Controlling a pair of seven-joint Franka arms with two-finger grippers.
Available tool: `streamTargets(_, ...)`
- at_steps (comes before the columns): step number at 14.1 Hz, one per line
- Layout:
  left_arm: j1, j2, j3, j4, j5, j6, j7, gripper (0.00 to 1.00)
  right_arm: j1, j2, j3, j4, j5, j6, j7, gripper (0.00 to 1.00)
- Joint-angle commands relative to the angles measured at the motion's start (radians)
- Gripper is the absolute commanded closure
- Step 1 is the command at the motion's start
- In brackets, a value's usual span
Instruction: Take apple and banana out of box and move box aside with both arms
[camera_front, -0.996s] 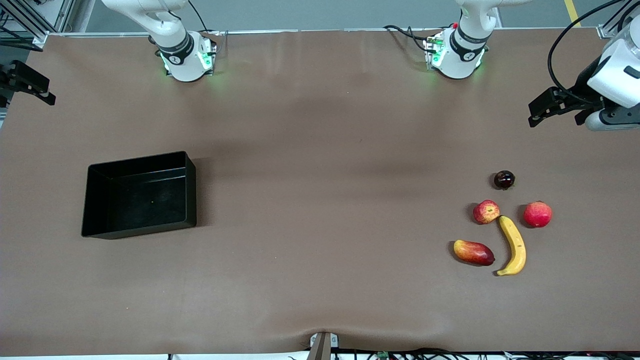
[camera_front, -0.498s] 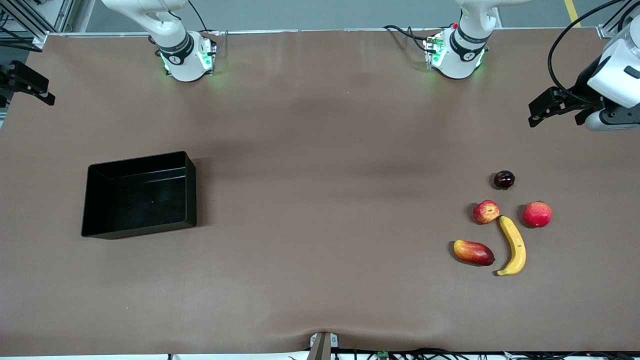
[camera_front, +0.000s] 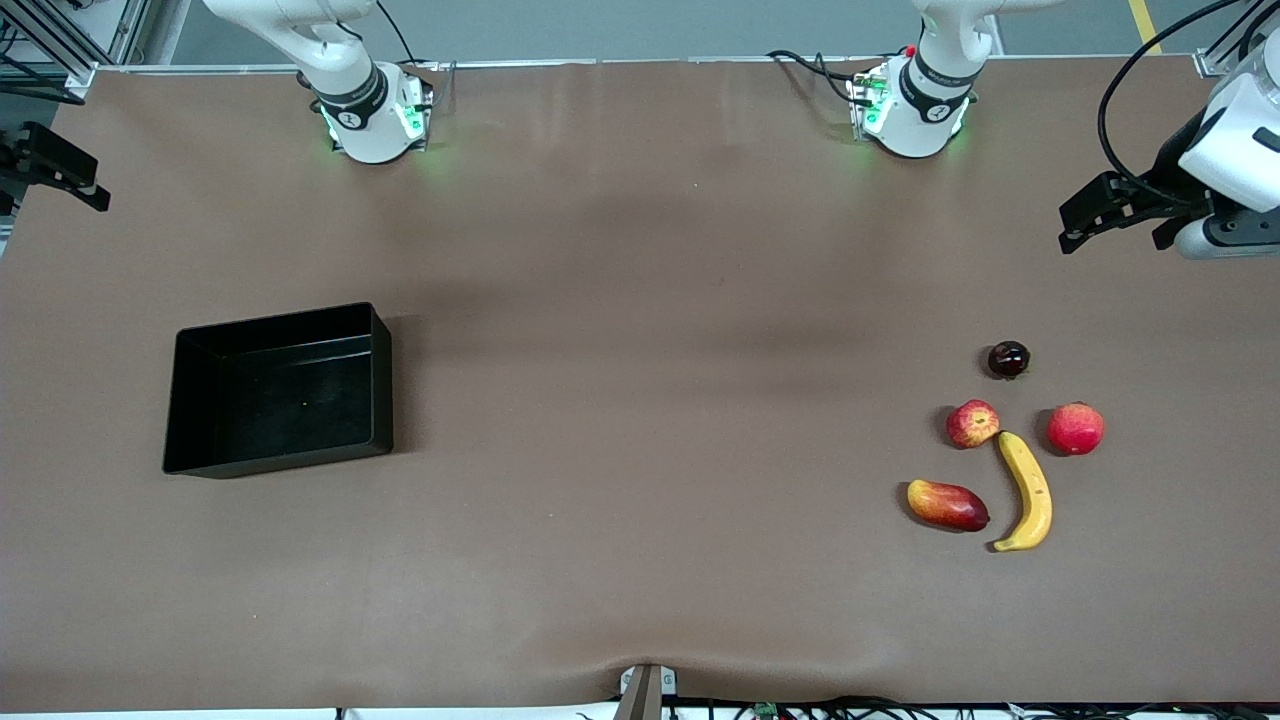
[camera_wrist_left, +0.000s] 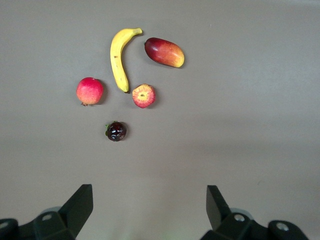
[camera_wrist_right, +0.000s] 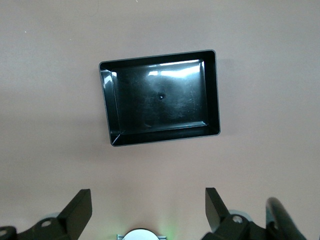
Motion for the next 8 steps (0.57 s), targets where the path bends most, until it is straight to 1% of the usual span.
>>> streamTargets(1,0.004,-0.012,-0.003,0.005,-0.005,-0.012,0.003,0.0,-0.002,-0.005,0.003,-0.005,-0.019,-0.001,-0.009,0.0)
streamTargets(8,0.002,-0.012,-0.003,0.008,-0.005,-0.013,0.001,0.0,-0.003,-0.004,0.003,-0.004,-0.017,-0.001,-0.007,0.0)
